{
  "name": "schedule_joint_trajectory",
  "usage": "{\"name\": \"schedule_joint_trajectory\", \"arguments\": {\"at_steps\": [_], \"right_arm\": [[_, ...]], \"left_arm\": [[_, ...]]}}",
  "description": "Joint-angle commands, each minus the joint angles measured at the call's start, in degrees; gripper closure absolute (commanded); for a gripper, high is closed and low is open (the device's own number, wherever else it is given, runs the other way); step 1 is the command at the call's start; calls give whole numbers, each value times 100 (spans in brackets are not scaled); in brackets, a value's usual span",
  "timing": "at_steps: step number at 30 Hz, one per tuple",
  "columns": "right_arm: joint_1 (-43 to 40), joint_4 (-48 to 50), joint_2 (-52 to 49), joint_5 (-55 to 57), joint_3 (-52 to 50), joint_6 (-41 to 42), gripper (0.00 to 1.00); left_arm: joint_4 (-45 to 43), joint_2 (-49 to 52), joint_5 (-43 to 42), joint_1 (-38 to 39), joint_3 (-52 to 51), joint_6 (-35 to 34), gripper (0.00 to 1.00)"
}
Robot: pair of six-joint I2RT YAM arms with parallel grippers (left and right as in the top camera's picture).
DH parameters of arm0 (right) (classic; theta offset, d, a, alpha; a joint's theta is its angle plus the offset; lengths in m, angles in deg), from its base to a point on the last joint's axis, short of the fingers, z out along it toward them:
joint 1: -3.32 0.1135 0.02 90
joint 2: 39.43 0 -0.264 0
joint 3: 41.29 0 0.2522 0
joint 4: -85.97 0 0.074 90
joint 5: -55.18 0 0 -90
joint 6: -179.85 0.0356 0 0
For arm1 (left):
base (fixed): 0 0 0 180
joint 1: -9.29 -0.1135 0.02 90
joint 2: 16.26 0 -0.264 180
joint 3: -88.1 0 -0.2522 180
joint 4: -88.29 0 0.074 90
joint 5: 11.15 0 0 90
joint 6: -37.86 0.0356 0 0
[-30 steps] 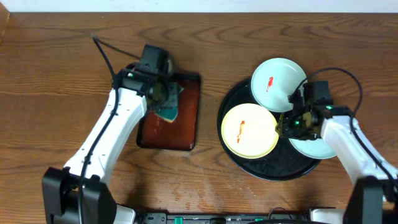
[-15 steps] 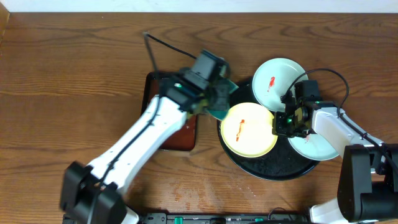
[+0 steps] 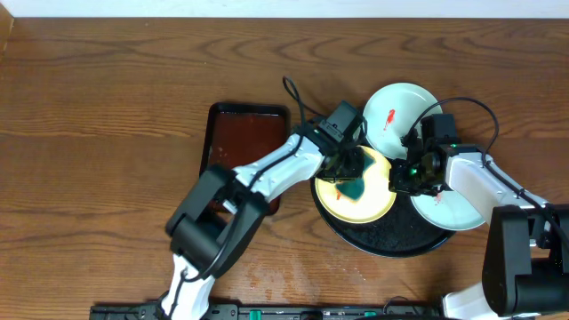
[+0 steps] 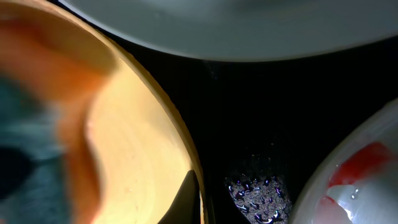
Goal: Clean dirty plates on tray and stack at the side
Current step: 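Carry the sponge with left gripper onto the yellow plate, then scrub the yellow plate with the sponge while right gripper holds it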
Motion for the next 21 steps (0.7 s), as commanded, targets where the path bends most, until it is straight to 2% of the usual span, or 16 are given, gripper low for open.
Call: {"name": "schedule_joint_trajectory", "arguments": {"at_steps": [1,6,8,10,15,17,21], "right_arm": [[57,66,-273,219,-35,109,99],[57,66,-273,221,-35,109,99],[57,63,-273,221,-35,107,99],[57,66,-273,221,-35,107,99],[57,63,-273,221,-35,107,99],[57,66,-273,221,-35,107,99],[57,63,-273,221,-35,107,99]], "left_arm": [[275,199,101,-50,94,-162,93],[1482,214,2555,-74,205,-122,93],[1912,214,3182,-74,341,-114,93],[2146,214,3429,-74,474,111,93],[1954,221,3270,-74,553,267,92],[1604,240,2658,-74,553,271,93],[800,302,844,-42,553,264,93]]}}
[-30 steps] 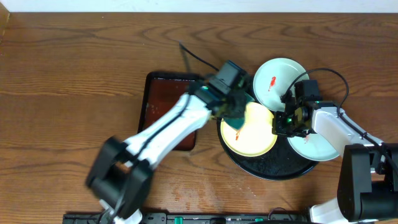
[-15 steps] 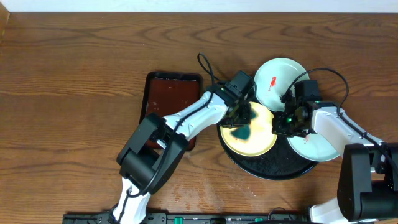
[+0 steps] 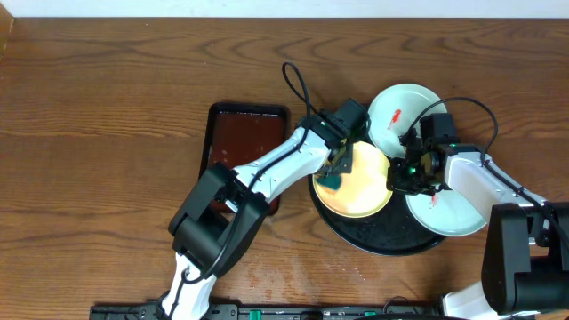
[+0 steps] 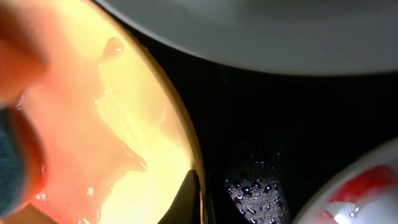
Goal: Clean dirty plates on tray and stack at the side
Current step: 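Scrub the yellow plate with the sponge while right gripper holds it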
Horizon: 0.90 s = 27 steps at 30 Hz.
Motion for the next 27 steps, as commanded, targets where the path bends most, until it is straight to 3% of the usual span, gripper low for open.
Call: {"name": "schedule_joint_trajectory", "arguments": {"at_steps": [1,3,7,19,21,27], "right_arm": [[48,-7,-229,382,-42,28,99],[48,-7,-229,382,-42,28,99],[48,-7,-229,382,-42,28,99],[48,-7,-229,382,-42,28,99],[48,-4,-229,382,-42,28,99],[48,-35,-229,382,-42,26,99]], "left_arm": [[-527,264,-1386,-44,-59,72,93],[-802,321,-1915,59,-59,-31,92],[-837,442,-2026,319,-59,-48,92],[214,525,-2118,402,-37,133,92],[365,522,-1722,315,26,125,92],[1410,520,1211,48,590,122,93]]}}
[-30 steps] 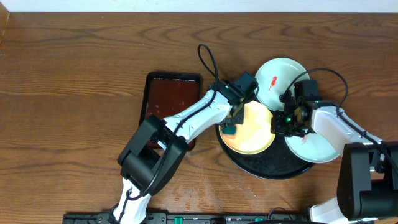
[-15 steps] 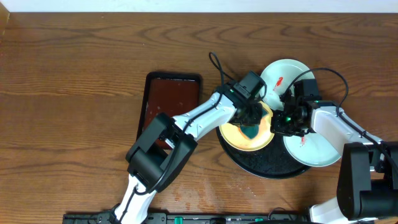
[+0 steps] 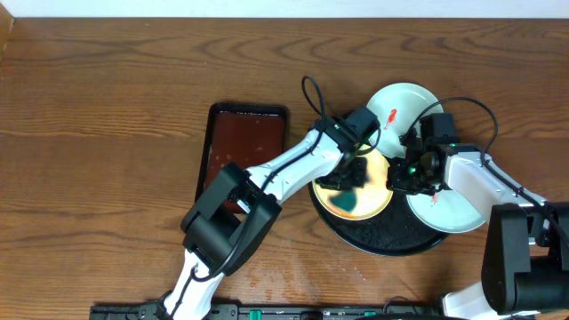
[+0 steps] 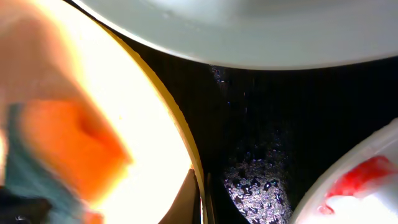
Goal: Clean dirty plates on tray and stack at the side
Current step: 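Scrub the yellow plate with the sponge while right gripper holds it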
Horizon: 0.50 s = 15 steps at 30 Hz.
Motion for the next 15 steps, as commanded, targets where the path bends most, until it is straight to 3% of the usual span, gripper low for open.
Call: {"name": "schedule_joint_trajectory", "arguments": {"at_steps": [1,5,8,11,15], "right_arm": [[46,-24,-229,378,-50,4,99],[46,-22,-229,378,-50,7,99],[46,-24,-229,378,-50,4,99],[46,-48,-229,378,-50,7,99],[46,-52,-229,378,-50,4,99]], "left_arm": [[444,247,2347,-251,247,33,92],[750,247,3501,-295,564,74,92],[621,247,3390,-282,599,186,92],[389,254,2424,-258,542,184,92],[-214,299,267,-203,382,184,93]]}}
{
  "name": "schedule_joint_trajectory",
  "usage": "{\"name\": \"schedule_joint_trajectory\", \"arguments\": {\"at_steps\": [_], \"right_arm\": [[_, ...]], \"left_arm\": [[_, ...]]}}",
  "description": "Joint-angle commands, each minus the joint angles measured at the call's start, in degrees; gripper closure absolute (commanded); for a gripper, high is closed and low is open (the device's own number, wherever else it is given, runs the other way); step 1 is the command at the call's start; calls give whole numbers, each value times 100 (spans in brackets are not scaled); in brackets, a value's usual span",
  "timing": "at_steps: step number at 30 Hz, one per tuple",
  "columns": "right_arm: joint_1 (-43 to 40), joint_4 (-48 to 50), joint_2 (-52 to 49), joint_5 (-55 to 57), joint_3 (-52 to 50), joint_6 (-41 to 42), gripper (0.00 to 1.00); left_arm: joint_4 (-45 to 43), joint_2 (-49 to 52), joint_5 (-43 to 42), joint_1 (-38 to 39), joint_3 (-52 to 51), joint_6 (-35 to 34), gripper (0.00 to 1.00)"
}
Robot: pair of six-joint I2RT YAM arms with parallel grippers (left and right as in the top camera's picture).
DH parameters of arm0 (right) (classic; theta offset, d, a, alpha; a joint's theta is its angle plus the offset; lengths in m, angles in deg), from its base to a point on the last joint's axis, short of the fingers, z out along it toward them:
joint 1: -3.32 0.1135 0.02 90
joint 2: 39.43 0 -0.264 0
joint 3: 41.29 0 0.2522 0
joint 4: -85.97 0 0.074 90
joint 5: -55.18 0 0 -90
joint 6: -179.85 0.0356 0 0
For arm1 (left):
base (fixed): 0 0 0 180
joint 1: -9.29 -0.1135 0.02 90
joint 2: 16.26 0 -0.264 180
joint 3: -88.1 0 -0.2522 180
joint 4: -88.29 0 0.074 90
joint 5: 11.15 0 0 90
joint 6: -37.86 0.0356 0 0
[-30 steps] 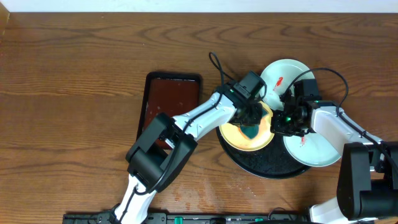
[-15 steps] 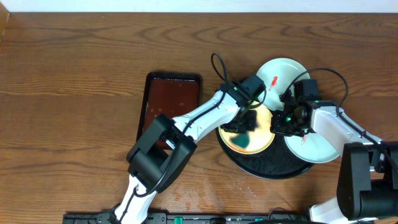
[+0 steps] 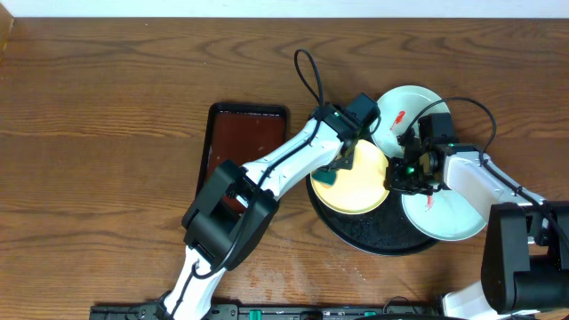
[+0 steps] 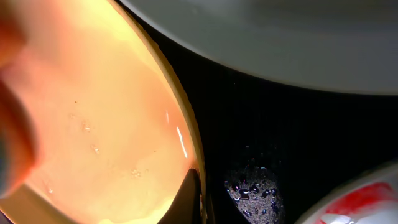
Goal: Clean dirty plates on tray and stack at the side
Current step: 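Scrub the yellow plate with the sponge while right gripper holds it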
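A yellow plate (image 3: 356,178) lies on the round black tray (image 3: 382,238). My left gripper (image 3: 336,167) is shut on a teal sponge (image 3: 326,176) at the plate's left edge. My right gripper (image 3: 397,174) is shut on the plate's right rim. In the right wrist view one dark finger (image 4: 189,198) lies on the wet inside of the yellow plate (image 4: 93,112), with the rim (image 4: 186,134) just beside it. A white plate with a red stain (image 3: 404,107) sits at the tray's far side. Another stained white plate (image 3: 442,213) sits at its right.
A brown rectangular tray (image 3: 244,142) lies to the left of the black tray, partly under my left arm. In the right wrist view the black tray (image 4: 280,137) is wet, with the far white plate (image 4: 280,43) above it and the stained white plate (image 4: 354,205) at the lower right.
My left gripper has moved the sponge from the lower middle of the yellow plate to its left edge. The right gripper still holds the plate's right rim.
The sponge was first on the middle of the yellow plate, beside red marks. Then it was at the left edge, then back near the middle, and now at the left edge again. The right gripper held the rim at each moment. The plate now shows wet, with the red marks gone.
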Motion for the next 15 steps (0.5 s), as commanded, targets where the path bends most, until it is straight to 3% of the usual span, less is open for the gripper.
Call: {"name": "schedule_joint_trajectory", "arguments": {"at_steps": [1,6,9,15], "right_arm": [[24,-61,-208,492,-50,0,99],[24,-79,-208,492,-50,0,99],[24,-129,-208,494,-50,-4,99],[24,-136,-208,492,-50,-2,99]], "left_arm": [[-361,205,-1646,-35,-129,111,93],[-649,323,-2728,251,-155,560,93],[-481,328,-2699,374,-160,949,93],[-72,317,-1996,160,-155,730,92]]}}
